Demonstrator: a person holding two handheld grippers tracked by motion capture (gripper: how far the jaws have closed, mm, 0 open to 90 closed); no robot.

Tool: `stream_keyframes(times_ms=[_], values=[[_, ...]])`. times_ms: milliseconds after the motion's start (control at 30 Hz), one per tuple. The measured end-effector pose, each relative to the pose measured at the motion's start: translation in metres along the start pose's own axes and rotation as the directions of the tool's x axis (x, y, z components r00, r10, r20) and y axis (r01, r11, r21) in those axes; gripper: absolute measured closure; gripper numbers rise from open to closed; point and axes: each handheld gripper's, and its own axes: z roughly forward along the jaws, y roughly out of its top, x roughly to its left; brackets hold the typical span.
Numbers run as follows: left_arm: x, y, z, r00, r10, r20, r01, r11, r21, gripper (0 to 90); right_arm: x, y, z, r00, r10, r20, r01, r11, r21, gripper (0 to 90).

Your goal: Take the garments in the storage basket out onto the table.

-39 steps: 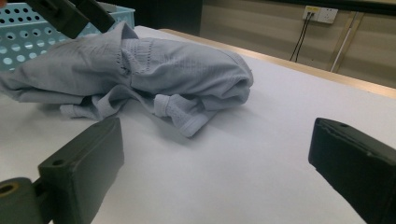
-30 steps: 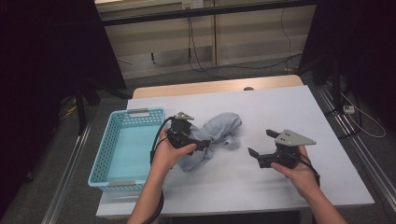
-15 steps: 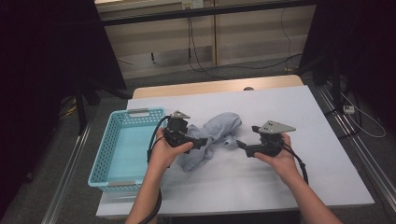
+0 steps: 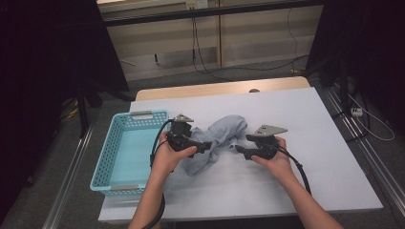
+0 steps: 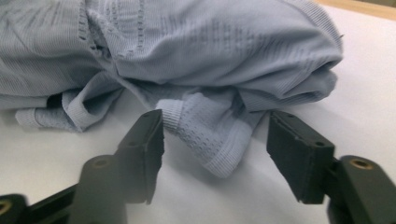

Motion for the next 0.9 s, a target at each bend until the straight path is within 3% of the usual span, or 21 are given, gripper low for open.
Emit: stream_keyframes(times_ms=[100, 200, 267, 333, 533, 767, 900], values=[[-0.001, 0.0, 0.0, 1.0, -0.001, -0.001, 0.001, 1.0, -0.007, 6.1, -0.001, 0.0, 0.003, 0.9998, 0.001, -0.019, -0.001, 1.0, 0.003, 51.6], [-0.001, -0.001, 0.0, 0.9999, 0.001, 0.012, -0.001, 1.0, 0.002, 6.1, 0.0, -0.001, 0.007, 0.9979, 0.005, -0.065, -0.003, 1.0, 0.027, 78.7], [0.0, -0.001, 0.001, 1.0, 0.0, 0.002, 0.0, 1.0, 0.004, 6.1, -0.001, -0.001, 0.008, 0.9968, 0.015, -0.078, -0.012, 0.999, 0.036, 89.4], [-0.001, -0.002, 0.0, 1.0, 0.001, 0.008, -0.001, 1.0, 0.006, 6.1, -0.003, 0.0, 0.005, 0.9966, 0.011, -0.082, -0.008, 1.0, 0.028, 89.9], [-0.004, 0.001, -0.005, 0.9996, 0.004, 0.03, -0.003, 0.9998, -0.02, 6.1, -0.011, 0.007, -0.022, 0.9955, 0.054, -0.077, -0.057, 0.998, -0.028, 90.0], [-0.01, 0.001, -0.006, 0.9972, 0.02, 0.072, -0.018, 0.9993, -0.033, 6.5, -0.009, 0.011, -0.05, 0.9965, 0.046, -0.07, -0.051, 0.997, -0.064, 90.0], [-0.012, 0.001, -0.008, 0.9965, 0.025, 0.08, -0.022, 0.9989, -0.041, 6.5, -0.013, 0.012, -0.065, 0.9954, 0.067, -0.068, -0.072, 0.993, -0.089, 90.0]])
